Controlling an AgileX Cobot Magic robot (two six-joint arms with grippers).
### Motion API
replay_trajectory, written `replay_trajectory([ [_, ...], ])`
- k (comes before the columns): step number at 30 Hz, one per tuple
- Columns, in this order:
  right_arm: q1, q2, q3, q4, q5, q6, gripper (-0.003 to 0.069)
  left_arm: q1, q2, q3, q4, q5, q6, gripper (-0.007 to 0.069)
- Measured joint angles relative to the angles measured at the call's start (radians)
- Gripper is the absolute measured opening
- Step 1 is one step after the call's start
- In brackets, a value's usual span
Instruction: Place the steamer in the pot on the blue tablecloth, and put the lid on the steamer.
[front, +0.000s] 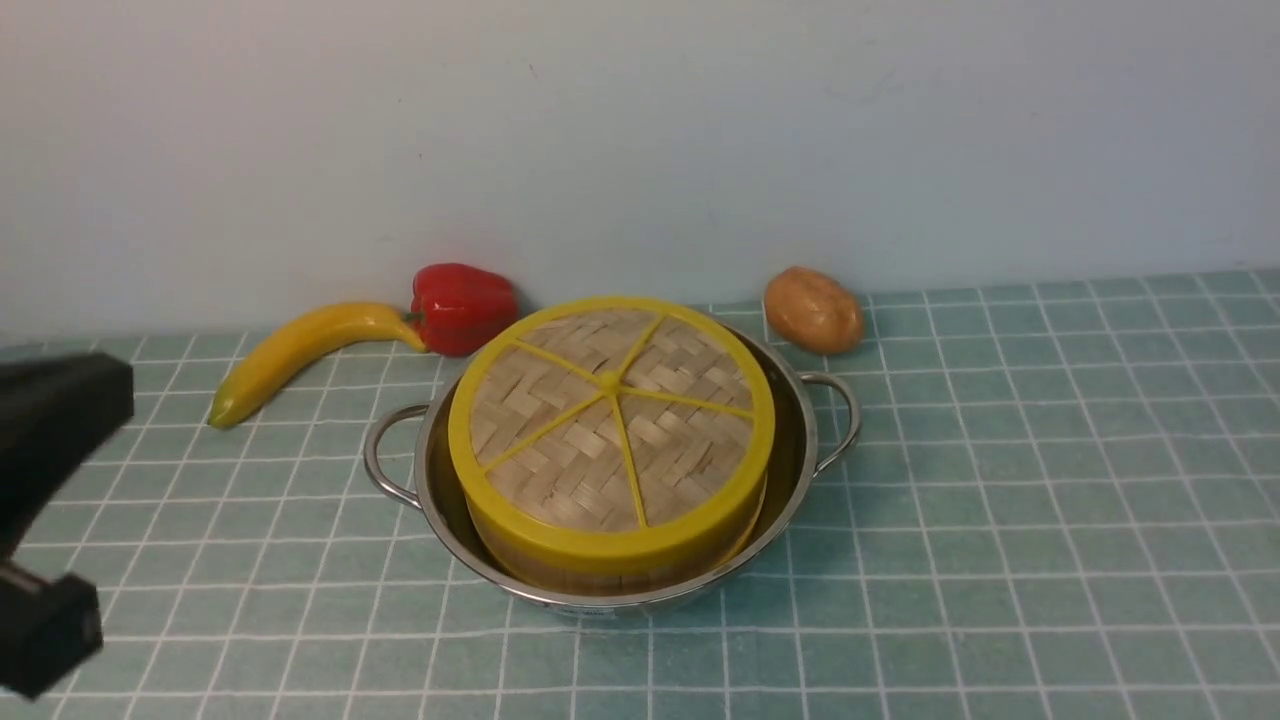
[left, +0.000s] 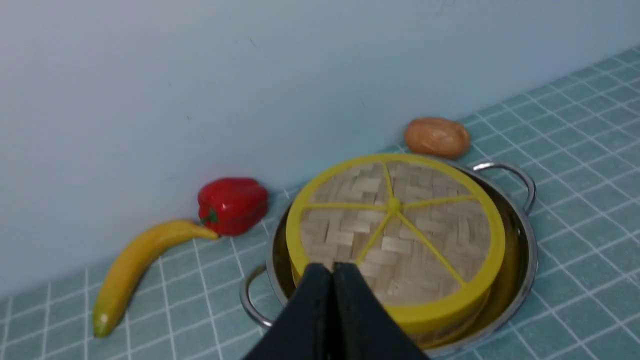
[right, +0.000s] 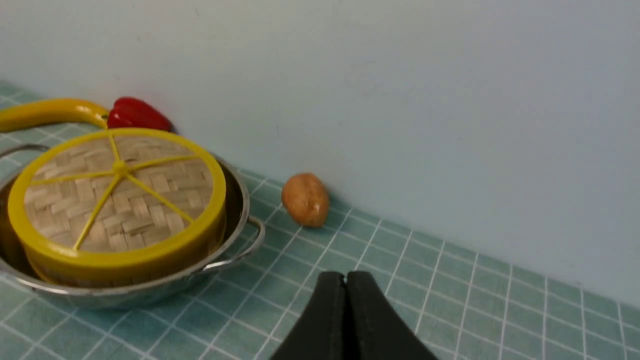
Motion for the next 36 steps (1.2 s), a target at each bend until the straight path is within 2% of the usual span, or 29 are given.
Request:
replay_trajectory([
  [4,0.000,-0.015,0.064,0.010,-0.018,0.006,-0.0009,0.000,-0.055,0.059,-0.026,-0.033,-0.014,-0.0022],
  [21,0.000,-0.015,0.067,0.151,-0.018,0.008,0.0012,0.007,-0.054,0.065,-0.027,-0.041,-0.008,-0.0008],
  [23,0.000,-0.015,0.067,0.152,-0.018,0.008,0.0015,0.048,-0.078,0.079,-0.004,-0.054,0.030,-0.0008],
  [24,0.000,-0.015,0.067,0.152,-0.018,0.008,0.0020,0.087,-0.101,0.092,0.008,-0.058,0.048,-0.0006],
  [26,0.000,-0.015,0.067,0.152,-0.018,0.008,0.0031,0.227,-0.203,0.165,0.040,-0.084,0.076,0.0001],
  [29,0.000,-0.015,0.067,0.152,-0.018,0.009,0.0039,0.315,-0.288,0.239,0.046,-0.106,0.076,0.0001],
  [30,0.000,-0.015,0.067,0.152,-0.018,0.009,0.0048,0.393,-0.377,0.327,0.046,-0.134,0.075,0.0006],
  [32,0.000,-0.015,0.067,0.152,-0.018,0.009,0.0055,0.469,-0.470,0.430,0.038,-0.166,0.072,0.0012],
  [36,0.000,-0.015,0.068,0.153,-0.018,0.009,0.0067,0.573,-0.572,0.606,0.025,-0.249,0.066,0.0015],
])
